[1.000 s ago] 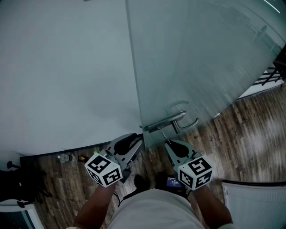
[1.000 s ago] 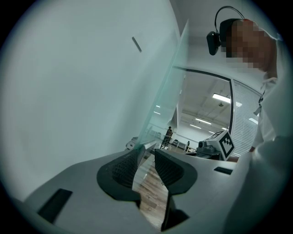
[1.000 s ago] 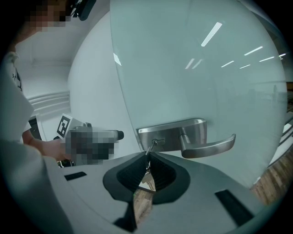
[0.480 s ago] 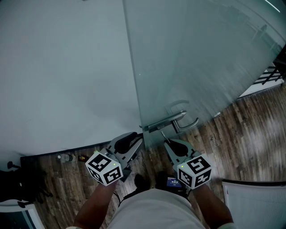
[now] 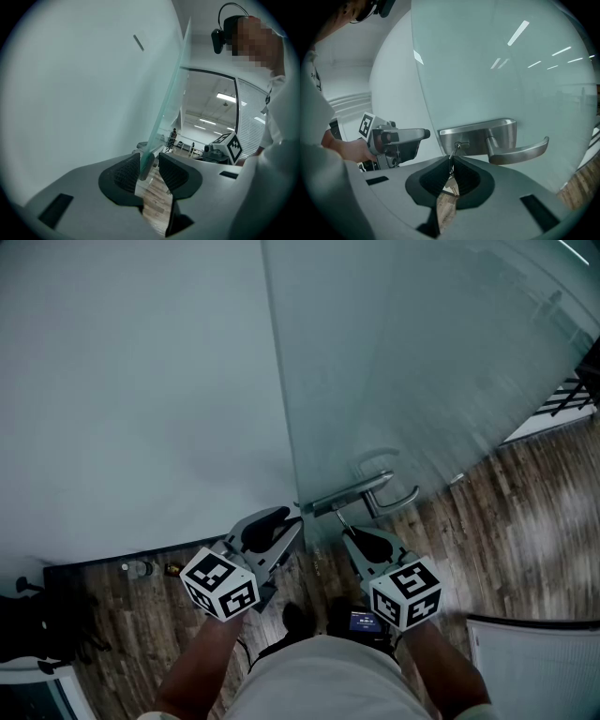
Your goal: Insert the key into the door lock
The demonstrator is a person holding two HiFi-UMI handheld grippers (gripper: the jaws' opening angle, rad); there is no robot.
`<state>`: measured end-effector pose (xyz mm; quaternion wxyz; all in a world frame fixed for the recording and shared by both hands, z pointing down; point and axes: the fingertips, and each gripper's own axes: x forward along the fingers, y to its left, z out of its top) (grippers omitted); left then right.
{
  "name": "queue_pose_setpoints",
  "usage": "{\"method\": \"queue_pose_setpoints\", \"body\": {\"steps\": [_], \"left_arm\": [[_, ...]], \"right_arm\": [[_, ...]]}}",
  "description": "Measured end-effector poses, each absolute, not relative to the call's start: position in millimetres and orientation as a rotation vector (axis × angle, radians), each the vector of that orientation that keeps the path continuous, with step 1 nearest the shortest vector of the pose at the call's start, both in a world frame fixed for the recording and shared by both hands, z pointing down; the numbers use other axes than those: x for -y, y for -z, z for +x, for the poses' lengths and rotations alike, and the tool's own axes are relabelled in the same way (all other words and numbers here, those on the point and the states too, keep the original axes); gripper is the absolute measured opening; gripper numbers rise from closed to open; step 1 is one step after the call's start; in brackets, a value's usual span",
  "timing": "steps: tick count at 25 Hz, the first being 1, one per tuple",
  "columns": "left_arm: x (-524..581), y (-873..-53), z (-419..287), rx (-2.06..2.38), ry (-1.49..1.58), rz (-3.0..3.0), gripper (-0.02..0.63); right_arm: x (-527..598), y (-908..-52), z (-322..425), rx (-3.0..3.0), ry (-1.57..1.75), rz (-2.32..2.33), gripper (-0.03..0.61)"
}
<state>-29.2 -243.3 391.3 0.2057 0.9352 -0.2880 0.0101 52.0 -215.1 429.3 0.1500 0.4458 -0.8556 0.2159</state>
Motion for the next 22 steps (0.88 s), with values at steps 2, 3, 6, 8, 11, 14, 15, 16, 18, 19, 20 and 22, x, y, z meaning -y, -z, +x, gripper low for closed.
{"method": "queue_pose_setpoints", "body": {"steps": [2, 3, 6, 8, 11, 14, 15, 16, 18, 19, 20, 22], "left_arm": [[246, -390, -29, 0.795, -0.027, 2.613, 0.121], [247, -390, -28, 0.792, -0.026, 2.616, 0.122], [251, -388, -26, 0.790, -0.036, 2.624, 0.124], [252, -387, -24, 0.787, -0.040, 2.634, 0.126], [254, -383, -22, 0.776, -0.037, 2.654, 0.126], [253, -379, -17, 0.746, -0.039, 2.677, 0.126], [253, -378, -15, 0.736, -0.042, 2.684, 0.126], [253, -378, -13, 0.727, -0.044, 2.690, 0.126], [254, -378, -11, 0.715, -0.043, 2.698, 0.126], [255, -378, -10, 0.710, -0.043, 2.702, 0.126], [255, -378, -9, 0.707, -0.044, 2.707, 0.126], [256, -376, -7, 0.702, -0.047, 2.717, 0.126]], "right_arm": [[216, -430, 52, 2.456, -0.623, 1.280, 0.028], [217, -431, 51, 2.455, -0.624, 1.278, 0.028], [216, -432, 51, 2.455, -0.623, 1.272, 0.028], [216, -432, 51, 2.453, -0.611, 1.270, 0.028], [215, -430, 50, 2.448, -0.588, 1.265, 0.028], [214, -428, 50, 2.445, -0.570, 1.264, 0.028], [214, -428, 50, 2.444, -0.562, 1.263, 0.028], [215, -428, 50, 2.442, -0.555, 1.262, 0.028], [216, -429, 50, 2.439, -0.546, 1.258, 0.028], [216, -430, 50, 2.436, -0.541, 1.255, 0.028], [216, -430, 50, 2.432, -0.535, 1.252, 0.028], [217, -430, 50, 2.422, -0.519, 1.245, 0.028]]}}
